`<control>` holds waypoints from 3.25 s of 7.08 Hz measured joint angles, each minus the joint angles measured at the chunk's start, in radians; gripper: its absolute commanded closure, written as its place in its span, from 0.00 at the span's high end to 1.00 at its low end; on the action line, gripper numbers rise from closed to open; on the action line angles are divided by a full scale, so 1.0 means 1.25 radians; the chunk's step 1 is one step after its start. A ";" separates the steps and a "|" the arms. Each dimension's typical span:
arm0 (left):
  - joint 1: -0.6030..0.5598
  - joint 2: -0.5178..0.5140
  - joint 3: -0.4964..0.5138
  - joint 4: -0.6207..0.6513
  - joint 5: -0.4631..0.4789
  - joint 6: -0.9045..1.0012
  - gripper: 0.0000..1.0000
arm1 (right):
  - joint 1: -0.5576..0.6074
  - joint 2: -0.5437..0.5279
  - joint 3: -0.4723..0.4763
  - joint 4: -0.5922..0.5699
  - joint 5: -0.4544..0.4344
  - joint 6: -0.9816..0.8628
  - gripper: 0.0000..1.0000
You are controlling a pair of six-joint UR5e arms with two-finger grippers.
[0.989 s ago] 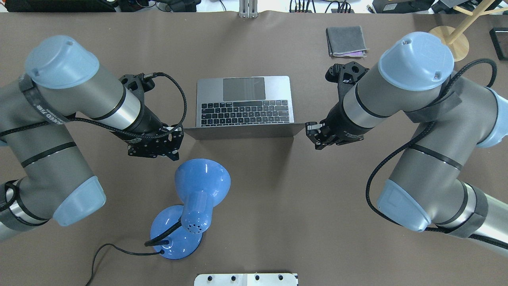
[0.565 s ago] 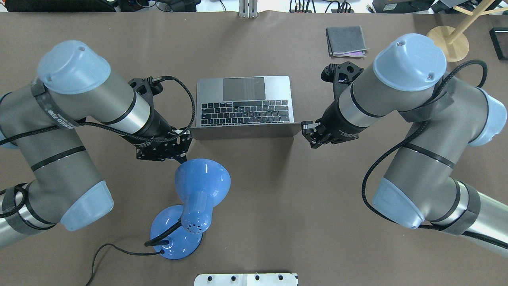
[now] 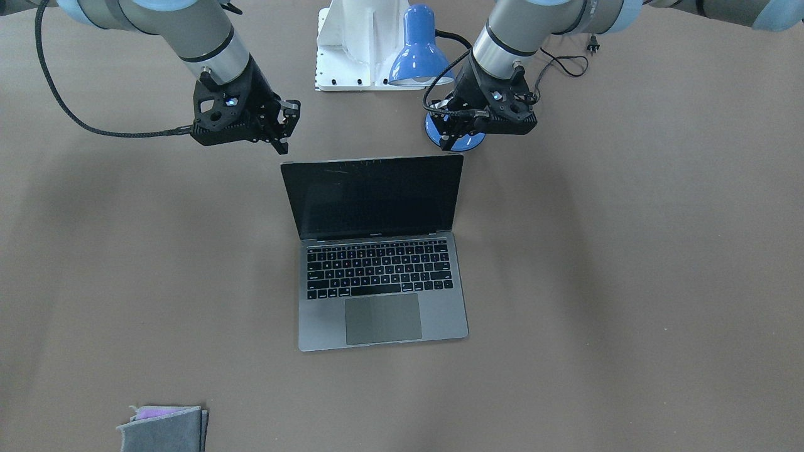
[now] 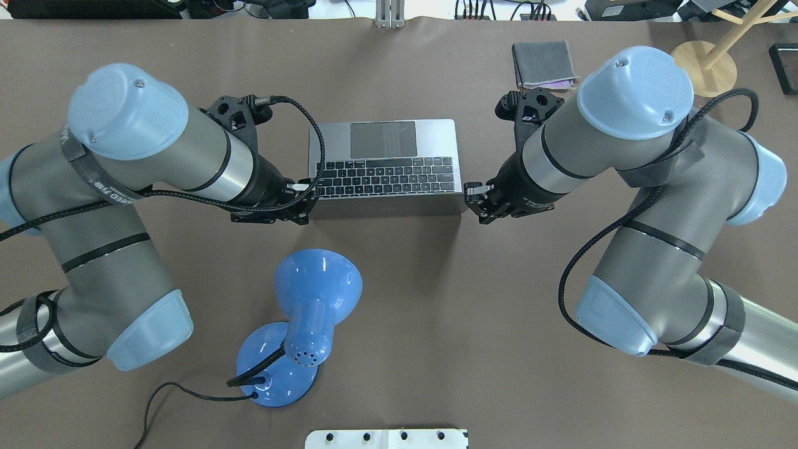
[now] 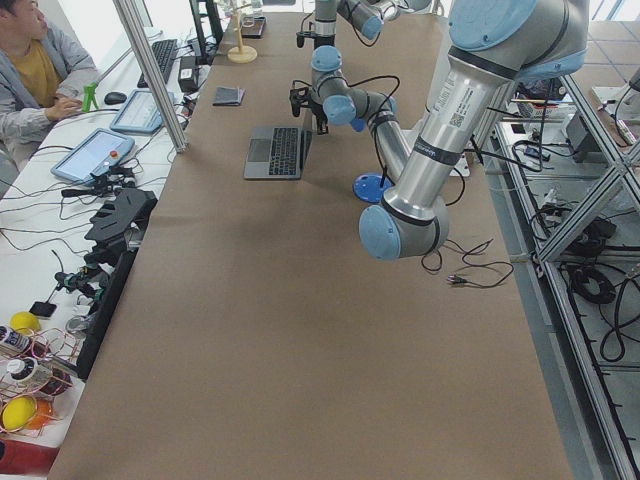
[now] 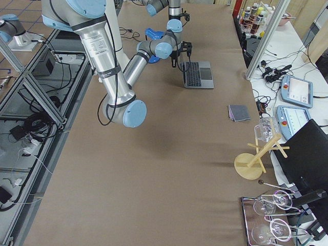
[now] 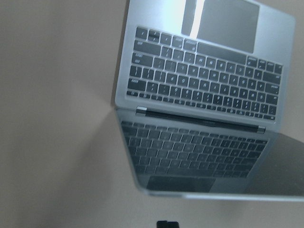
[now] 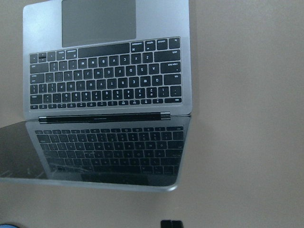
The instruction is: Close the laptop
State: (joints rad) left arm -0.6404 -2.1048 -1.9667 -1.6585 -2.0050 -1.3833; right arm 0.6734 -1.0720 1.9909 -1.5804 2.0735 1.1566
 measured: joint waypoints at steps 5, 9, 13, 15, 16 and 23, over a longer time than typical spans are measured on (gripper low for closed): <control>0.009 -0.039 0.029 -0.003 0.091 0.057 0.00 | 0.018 0.037 -0.082 0.132 -0.038 0.025 0.00; -0.013 -0.071 0.071 -0.013 0.131 0.089 0.00 | 0.053 0.103 -0.163 0.133 -0.055 0.027 0.00; -0.056 -0.138 0.285 -0.156 0.167 0.098 0.00 | 0.079 0.170 -0.274 0.135 -0.060 0.024 0.00; -0.069 -0.167 0.356 -0.187 0.180 0.098 0.00 | 0.098 0.221 -0.372 0.159 -0.059 0.019 0.00; -0.072 -0.184 0.399 -0.205 0.184 0.098 0.00 | 0.104 0.245 -0.443 0.204 -0.059 0.019 0.00; -0.074 -0.250 0.635 -0.321 0.209 0.102 0.00 | 0.106 0.371 -0.785 0.346 -0.044 0.013 0.00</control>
State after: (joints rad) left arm -0.7323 -2.4172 -1.1732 -2.0597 -1.7434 -1.2554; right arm 0.8058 -0.6078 1.0097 -1.1482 2.0180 1.1728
